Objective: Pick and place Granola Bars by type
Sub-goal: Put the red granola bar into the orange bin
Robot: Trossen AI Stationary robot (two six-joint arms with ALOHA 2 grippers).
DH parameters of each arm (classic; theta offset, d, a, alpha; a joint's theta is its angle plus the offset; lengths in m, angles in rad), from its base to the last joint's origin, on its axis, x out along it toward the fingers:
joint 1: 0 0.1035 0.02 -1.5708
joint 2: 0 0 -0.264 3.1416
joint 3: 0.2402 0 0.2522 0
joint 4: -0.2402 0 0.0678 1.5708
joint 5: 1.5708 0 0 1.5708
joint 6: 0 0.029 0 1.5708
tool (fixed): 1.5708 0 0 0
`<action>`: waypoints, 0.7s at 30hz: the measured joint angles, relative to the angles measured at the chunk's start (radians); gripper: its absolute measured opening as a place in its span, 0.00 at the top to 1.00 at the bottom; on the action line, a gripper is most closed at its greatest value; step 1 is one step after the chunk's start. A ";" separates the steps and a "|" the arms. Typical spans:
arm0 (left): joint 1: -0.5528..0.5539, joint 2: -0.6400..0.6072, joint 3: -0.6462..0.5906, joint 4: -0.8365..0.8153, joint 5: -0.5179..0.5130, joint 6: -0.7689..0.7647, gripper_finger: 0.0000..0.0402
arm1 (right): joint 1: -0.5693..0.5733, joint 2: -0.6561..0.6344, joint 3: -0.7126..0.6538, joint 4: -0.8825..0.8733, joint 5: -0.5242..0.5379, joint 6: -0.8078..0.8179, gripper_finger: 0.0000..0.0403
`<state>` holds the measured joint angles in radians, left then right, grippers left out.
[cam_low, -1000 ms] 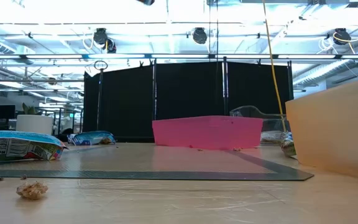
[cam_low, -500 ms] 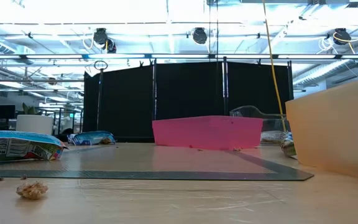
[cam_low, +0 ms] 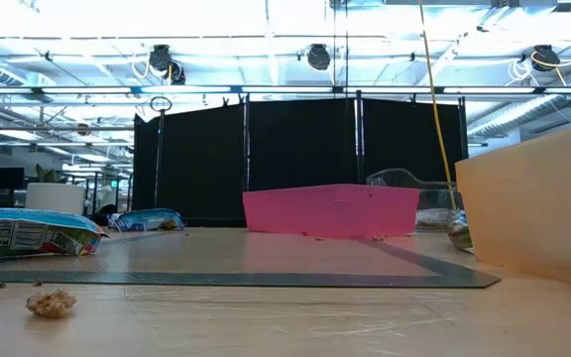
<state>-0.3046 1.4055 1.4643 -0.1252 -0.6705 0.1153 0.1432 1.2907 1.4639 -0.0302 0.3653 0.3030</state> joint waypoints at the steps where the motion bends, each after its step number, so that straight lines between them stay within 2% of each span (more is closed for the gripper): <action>1: -0.001 0.000 0.000 0.002 0.005 0.013 0.98 | 0.000 0.008 0.000 0.009 0.001 0.007 0.19; 10: 0.001 0.000 0.000 0.007 0.085 0.029 0.98 | 0.006 0.041 0.000 0.024 -0.002 0.027 0.19; 21: 0.065 0.000 -0.001 -0.004 0.125 -0.065 0.98 | 0.035 0.077 -0.001 0.074 0.000 0.026 0.19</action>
<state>-0.2401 1.4055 1.4635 -0.1295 -0.5452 0.0498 0.1780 1.3678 1.4631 0.0438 0.3653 0.3292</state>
